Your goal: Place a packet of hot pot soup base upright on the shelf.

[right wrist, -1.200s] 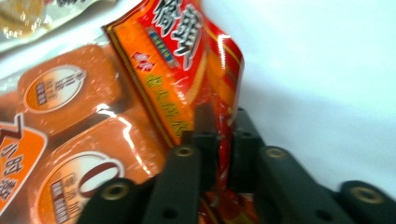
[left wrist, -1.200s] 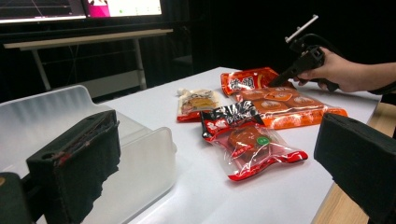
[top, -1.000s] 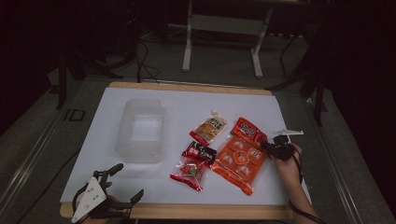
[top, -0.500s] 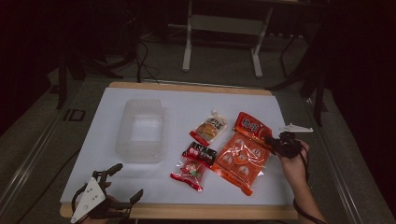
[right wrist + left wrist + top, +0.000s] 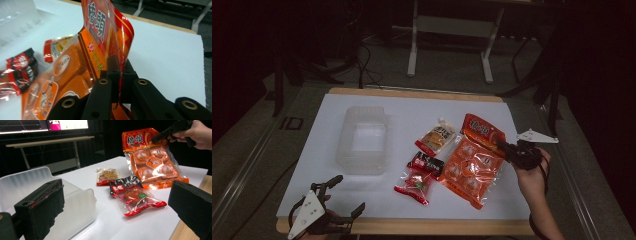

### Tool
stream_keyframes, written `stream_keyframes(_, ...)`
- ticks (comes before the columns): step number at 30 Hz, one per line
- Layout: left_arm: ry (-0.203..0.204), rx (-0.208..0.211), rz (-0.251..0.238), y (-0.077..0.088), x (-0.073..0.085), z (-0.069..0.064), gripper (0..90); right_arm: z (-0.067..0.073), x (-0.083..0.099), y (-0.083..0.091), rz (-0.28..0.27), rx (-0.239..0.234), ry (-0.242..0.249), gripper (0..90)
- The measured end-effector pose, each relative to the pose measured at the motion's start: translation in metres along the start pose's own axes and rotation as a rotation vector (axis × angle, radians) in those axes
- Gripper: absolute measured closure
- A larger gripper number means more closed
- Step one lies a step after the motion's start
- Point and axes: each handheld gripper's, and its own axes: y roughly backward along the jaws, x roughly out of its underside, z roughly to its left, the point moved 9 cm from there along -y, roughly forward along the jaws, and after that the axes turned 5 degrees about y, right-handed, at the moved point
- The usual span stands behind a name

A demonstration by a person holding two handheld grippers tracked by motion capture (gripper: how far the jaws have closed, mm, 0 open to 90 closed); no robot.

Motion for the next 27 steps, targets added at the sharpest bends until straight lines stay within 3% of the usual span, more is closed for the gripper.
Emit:
stream_keyframes(12,0.005,0.014,-0.014,-0.001,-0.001,-0.002,0.7,0.035,-0.029,0.033,-0.094,-0.081,0.032,89.5)
stream_keyframes(17,-0.011,0.002,0.001,-0.001,0.001,-0.001,0.7,0.061,-0.043,0.052,-0.156,-0.177,0.076,89.5)
stream_keyframes(22,-0.015,0.001,0.012,-0.002,0.002,-0.001,0.7,0.082,-0.054,0.064,-0.187,-0.222,0.124,89.6)
stream_keyframes(27,0.0,0.016,0.011,-0.003,0.002,-0.002,0.7,0.092,-0.064,0.074,-0.209,-0.254,0.156,89.6)
